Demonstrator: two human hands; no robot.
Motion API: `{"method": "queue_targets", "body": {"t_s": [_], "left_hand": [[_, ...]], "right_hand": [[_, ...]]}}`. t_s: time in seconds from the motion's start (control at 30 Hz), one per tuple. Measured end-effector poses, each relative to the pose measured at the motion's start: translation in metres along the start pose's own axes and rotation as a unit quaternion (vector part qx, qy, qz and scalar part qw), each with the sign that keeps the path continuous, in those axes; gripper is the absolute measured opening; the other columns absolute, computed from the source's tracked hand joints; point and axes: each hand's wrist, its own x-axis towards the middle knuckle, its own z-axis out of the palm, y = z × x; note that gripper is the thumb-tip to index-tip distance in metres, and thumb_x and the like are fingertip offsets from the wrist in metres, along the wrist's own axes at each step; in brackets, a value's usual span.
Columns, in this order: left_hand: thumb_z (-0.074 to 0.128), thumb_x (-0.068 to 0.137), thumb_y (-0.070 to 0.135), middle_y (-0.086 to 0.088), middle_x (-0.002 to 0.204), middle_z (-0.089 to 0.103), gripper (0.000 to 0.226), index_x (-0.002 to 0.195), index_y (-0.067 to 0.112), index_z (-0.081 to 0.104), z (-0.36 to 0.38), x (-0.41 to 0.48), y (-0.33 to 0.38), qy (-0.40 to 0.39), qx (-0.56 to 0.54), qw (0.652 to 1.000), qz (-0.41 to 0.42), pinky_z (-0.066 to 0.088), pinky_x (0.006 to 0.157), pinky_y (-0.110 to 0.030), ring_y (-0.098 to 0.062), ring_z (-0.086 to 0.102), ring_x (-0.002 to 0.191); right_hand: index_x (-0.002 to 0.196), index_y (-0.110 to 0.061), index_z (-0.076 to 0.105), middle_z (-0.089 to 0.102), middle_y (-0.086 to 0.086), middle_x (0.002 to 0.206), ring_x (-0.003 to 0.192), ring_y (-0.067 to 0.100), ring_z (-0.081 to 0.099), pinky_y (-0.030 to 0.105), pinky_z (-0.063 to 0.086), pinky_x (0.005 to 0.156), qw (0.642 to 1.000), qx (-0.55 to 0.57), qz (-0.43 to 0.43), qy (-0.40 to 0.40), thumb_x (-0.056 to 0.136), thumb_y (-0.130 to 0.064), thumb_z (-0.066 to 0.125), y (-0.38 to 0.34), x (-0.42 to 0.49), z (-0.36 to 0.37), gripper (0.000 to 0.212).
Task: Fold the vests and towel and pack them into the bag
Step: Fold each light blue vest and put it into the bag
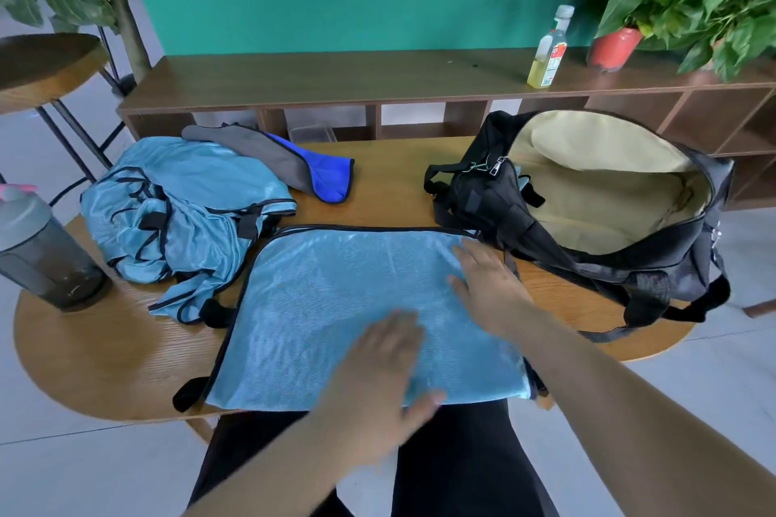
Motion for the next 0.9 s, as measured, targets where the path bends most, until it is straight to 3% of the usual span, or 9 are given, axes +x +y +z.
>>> {"method": "queue_targets", "body": {"t_s": [0.07, 0.17, 0.27, 0.37, 0.47, 0.63, 0.77, 0.9], "left_hand": [[0.039, 0.101, 0.067, 0.000, 0.176, -0.004, 0.089, 0.168, 0.016, 0.010, 0.015, 0.023, 0.042, -0.008, 0.008, 0.999, 0.050, -0.007, 0.131, -0.042, -0.019, -0.013, 0.162], [0.054, 0.099, 0.054, -0.010, 0.176, 0.000, 0.092, 0.166, 0.007, 0.011, 0.042, 0.058, 0.077, -0.008, 0.046, 0.998, 0.041, -0.002, 0.131, -0.048, -0.029, -0.005, 0.162], [0.070, 0.089, 0.036, -0.020, 0.167, 0.028, 0.087, 0.159, 0.001, 0.032, 0.059, 0.073, 0.085, -0.028, 0.098, 0.995, 0.000, 0.026, 0.127, -0.053, -0.039, 0.031, 0.155], [0.052, 0.095, 0.019, -0.020, 0.154, 0.051, 0.055, 0.147, 0.002, 0.053, 0.076, 0.073, 0.085, 0.056, 0.122, 0.991, 0.001, 0.044, 0.116, -0.052, -0.038, 0.052, 0.142], [0.042, 0.098, 0.018, -0.019, 0.154, 0.051, 0.053, 0.148, 0.003, 0.051, 0.086, 0.068, 0.083, 0.122, 0.126, 0.984, 0.031, 0.043, 0.117, -0.052, -0.038, 0.050, 0.143], [0.058, 0.093, 0.029, -0.008, 0.152, 0.056, 0.056, 0.147, 0.012, 0.051, 0.076, 0.061, 0.083, 0.115, 0.075, 0.990, 0.042, 0.044, 0.117, -0.048, -0.031, 0.051, 0.143], [0.051, 0.097, 0.034, 0.003, 0.146, 0.061, 0.052, 0.146, 0.019, 0.055, 0.057, 0.051, 0.083, 0.152, -0.014, 0.987, 0.056, 0.047, 0.114, -0.039, -0.019, 0.055, 0.136], [0.048, 0.100, 0.033, 0.012, 0.142, 0.063, 0.051, 0.150, 0.026, 0.053, 0.020, 0.028, 0.084, 0.201, -0.135, 0.970, 0.023, 0.040, 0.117, -0.024, -0.006, 0.056, 0.130]], "right_hand": [[0.166, -0.021, 0.022, 0.009, -0.002, 0.175, 0.161, 0.020, 0.005, 0.046, 0.020, 0.129, 1.000, -0.015, 0.017, -0.009, 0.111, -0.041, 0.044, 0.014, 0.015, -0.008, 0.063], [0.166, -0.024, 0.023, 0.013, -0.008, 0.174, 0.159, 0.020, 0.016, 0.048, 0.032, 0.123, 0.999, -0.005, 0.046, -0.008, 0.110, -0.042, 0.047, 0.028, 0.028, -0.019, 0.064], [0.165, -0.024, 0.027, 0.024, -0.006, 0.168, 0.153, 0.023, 0.026, 0.047, 0.038, 0.119, 0.999, -0.015, 0.051, -0.001, 0.109, -0.042, 0.049, 0.030, 0.035, -0.023, 0.063], [0.160, -0.022, 0.035, 0.036, 0.004, 0.156, 0.145, 0.029, 0.035, 0.049, 0.042, 0.113, 0.996, -0.018, 0.084, 0.008, 0.109, -0.042, 0.048, 0.026, 0.043, -0.023, 0.057], [0.148, -0.018, 0.048, 0.043, 0.011, 0.143, 0.133, 0.035, 0.046, 0.049, 0.047, 0.107, 0.993, -0.015, 0.111, 0.017, 0.108, -0.042, 0.051, 0.022, 0.046, -0.021, 0.047], [0.137, -0.018, 0.053, 0.049, 0.009, 0.136, 0.119, 0.034, 0.056, 0.045, 0.052, 0.097, 0.989, 0.047, 0.137, 0.037, 0.104, -0.034, 0.059, 0.023, 0.045, -0.021, 0.037], [0.126, -0.016, 0.055, 0.065, 0.003, 0.098, 0.083, 0.023, 0.066, 0.033, 0.052, 0.066, 0.981, 0.122, 0.138, 0.052, 0.100, -0.029, 0.065, 0.022, 0.046, -0.038, 0.030], [0.128, -0.017, 0.063, 0.067, 0.004, 0.113, 0.092, 0.024, 0.067, 0.038, 0.057, 0.074, 0.935, 0.313, 0.167, 0.028, 0.095, -0.028, 0.074, 0.017, 0.041, -0.058, 0.037]]}}
